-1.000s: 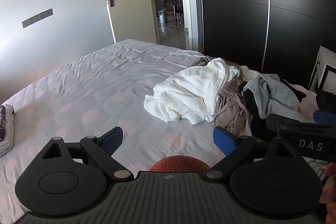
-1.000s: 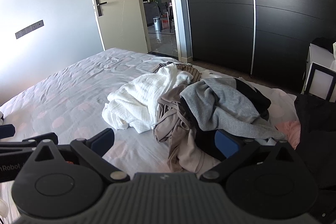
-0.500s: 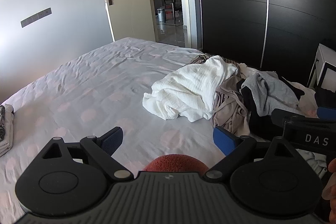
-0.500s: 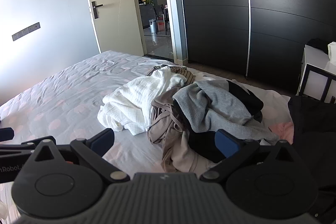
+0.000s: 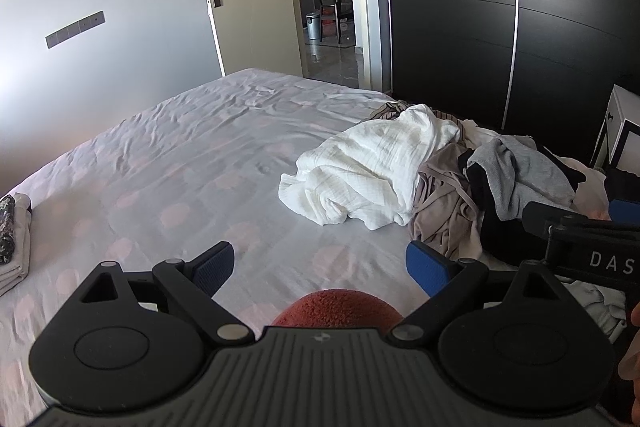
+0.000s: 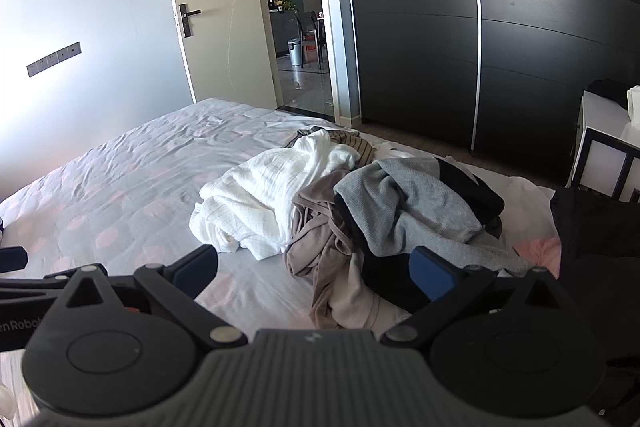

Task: Fold clothes
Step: 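Move both tools toward the heap of clothes on the bed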

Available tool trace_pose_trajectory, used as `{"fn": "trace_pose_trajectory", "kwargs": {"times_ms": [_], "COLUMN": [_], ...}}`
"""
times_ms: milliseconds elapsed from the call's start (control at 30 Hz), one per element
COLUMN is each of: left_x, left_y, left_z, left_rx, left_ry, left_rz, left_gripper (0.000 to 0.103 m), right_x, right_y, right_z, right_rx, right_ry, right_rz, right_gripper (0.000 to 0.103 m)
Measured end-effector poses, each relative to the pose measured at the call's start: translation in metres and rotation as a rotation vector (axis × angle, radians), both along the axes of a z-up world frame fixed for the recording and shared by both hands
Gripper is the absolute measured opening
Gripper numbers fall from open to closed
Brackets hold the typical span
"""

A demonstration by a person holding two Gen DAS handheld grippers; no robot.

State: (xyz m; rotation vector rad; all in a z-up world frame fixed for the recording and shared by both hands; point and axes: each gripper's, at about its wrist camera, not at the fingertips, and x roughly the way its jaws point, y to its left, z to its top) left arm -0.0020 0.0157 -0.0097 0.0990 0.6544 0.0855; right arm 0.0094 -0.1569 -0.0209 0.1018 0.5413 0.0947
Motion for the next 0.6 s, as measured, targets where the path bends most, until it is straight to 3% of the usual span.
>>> {"fn": "trace_pose_trajectory", "kwargs": {"times_ms": [333,600], "left_x": [0.009,0.031], "left_y": [0.008,0.016], "left_z": [-0.005,-0.014], "left_rx": [-0.008,-0.008], "left_ry": [0.025,0.064], "left_rz": [0.001,-0.007], "left_gripper": [0.103,0.103], "right_x": [0.012,0.04], "right_y": [0.008,0.017], "right_z": [-0.002,-0.006], "right_rx": [-0.032,-0.067], "right_ry": [0.013,0.022], "right_rz": [0.015,0.091], "right_gripper": [0.103,0.103]}}
